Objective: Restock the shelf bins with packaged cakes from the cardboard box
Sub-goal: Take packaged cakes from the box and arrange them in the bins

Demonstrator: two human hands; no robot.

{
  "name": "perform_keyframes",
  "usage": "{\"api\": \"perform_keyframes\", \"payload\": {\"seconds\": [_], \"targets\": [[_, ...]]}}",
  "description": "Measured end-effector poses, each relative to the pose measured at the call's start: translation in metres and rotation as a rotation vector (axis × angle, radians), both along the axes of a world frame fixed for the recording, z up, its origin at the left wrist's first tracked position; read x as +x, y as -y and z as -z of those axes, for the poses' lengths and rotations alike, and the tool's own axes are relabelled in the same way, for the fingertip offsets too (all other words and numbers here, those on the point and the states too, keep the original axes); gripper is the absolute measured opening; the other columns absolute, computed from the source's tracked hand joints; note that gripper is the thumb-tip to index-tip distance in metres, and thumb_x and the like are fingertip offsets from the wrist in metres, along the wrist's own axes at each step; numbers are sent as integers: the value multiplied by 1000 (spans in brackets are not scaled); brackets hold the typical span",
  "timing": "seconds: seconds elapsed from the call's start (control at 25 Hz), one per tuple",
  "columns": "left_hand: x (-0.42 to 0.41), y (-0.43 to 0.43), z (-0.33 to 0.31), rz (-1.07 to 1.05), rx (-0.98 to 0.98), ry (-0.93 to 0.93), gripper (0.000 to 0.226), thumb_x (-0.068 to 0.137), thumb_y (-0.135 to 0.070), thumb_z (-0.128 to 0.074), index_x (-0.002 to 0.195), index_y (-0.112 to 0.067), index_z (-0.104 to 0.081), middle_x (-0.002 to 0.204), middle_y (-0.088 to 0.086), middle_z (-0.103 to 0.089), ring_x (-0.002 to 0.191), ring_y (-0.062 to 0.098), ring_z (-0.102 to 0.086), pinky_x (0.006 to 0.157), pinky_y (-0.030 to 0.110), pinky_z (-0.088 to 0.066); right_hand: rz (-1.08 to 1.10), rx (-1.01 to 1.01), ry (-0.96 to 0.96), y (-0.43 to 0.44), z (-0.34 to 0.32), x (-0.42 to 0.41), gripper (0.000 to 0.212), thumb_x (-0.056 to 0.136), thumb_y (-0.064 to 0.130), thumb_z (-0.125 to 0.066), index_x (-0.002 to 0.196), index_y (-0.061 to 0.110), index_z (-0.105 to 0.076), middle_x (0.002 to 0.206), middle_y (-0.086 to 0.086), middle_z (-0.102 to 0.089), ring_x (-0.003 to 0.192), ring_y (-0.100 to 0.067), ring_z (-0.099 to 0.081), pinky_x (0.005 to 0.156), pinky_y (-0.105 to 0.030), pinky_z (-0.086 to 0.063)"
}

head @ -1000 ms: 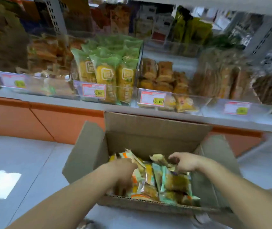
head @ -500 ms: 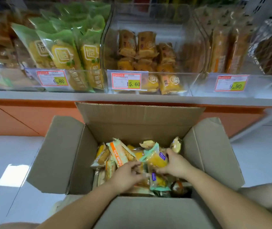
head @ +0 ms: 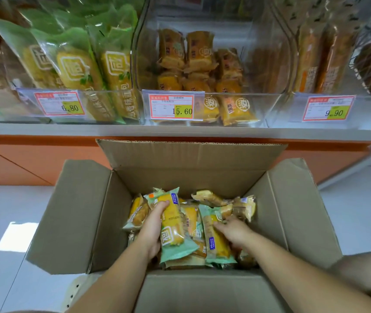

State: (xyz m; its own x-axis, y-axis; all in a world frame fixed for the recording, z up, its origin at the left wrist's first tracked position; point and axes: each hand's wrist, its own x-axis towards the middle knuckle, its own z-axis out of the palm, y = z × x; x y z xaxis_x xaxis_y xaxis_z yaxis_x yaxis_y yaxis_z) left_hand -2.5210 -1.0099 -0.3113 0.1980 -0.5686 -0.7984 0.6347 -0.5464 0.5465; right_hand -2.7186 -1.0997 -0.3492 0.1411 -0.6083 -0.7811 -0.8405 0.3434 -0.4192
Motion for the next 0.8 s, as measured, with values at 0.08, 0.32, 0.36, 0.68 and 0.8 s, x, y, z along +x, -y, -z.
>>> {"api": "perform_keyframes", "payload": {"seconds": [0.08, 0.32, 0.36, 0.68, 0.8], "targets": [[0, -2, -4, 16, 2, -10, 40, 90, -44, -62, 116, -14, -69, 104, 17, -74, 91, 34, -73, 87, 48, -56, 96, 38, 49, -13, 6, 6, 58, 81, 40, -74, 128, 12, -54, 123, -7, -62, 108, -23, -61, 93, -32, -50], [-2, -4, -8, 103, 26, -48, 45, 86, -49, -65, 116, -16, -69, 106, 16, -74, 96, 33, -72, 90, 47, -55, 303, 244, 321, -17, -13, 4, 60, 69, 22, -85, 119, 17, -52, 104, -7, -69, 91, -23, -69, 82, -41, -58], [-3, -4, -9, 106, 23, -61, 44, 87, -49, -63, 116, -16, -69, 106, 16, -74, 96, 33, -72, 89, 47, -55, 336, 247, 389, -17, -19, 4, 66, 68, 26, -86, 123, 20, -49, 108, -7, -68, 93, -24, -70, 85, -44, -57], [-4, -7, -20, 102, -46, -145, 55, 80, -38, -64, 122, -3, -65, 121, 27, -65, 101, 37, -66, 93, 50, -53, 310, 203, 604, -29, -52, 1, 67, 80, 18, -77, 133, 31, -38, 111, -4, -64, 94, -23, -70, 81, -37, -58], [-4, -11, -22, 102, -77, -127, 61, 75, -32, -68, 127, -1, -62, 123, 26, -64, 108, 37, -64, 91, 49, -54, 348, 196, 652, -26, -59, -5, 68, 77, 14, -78, 134, 27, -43, 112, -4, -67, 93, -24, -71, 77, -36, -58]]}}
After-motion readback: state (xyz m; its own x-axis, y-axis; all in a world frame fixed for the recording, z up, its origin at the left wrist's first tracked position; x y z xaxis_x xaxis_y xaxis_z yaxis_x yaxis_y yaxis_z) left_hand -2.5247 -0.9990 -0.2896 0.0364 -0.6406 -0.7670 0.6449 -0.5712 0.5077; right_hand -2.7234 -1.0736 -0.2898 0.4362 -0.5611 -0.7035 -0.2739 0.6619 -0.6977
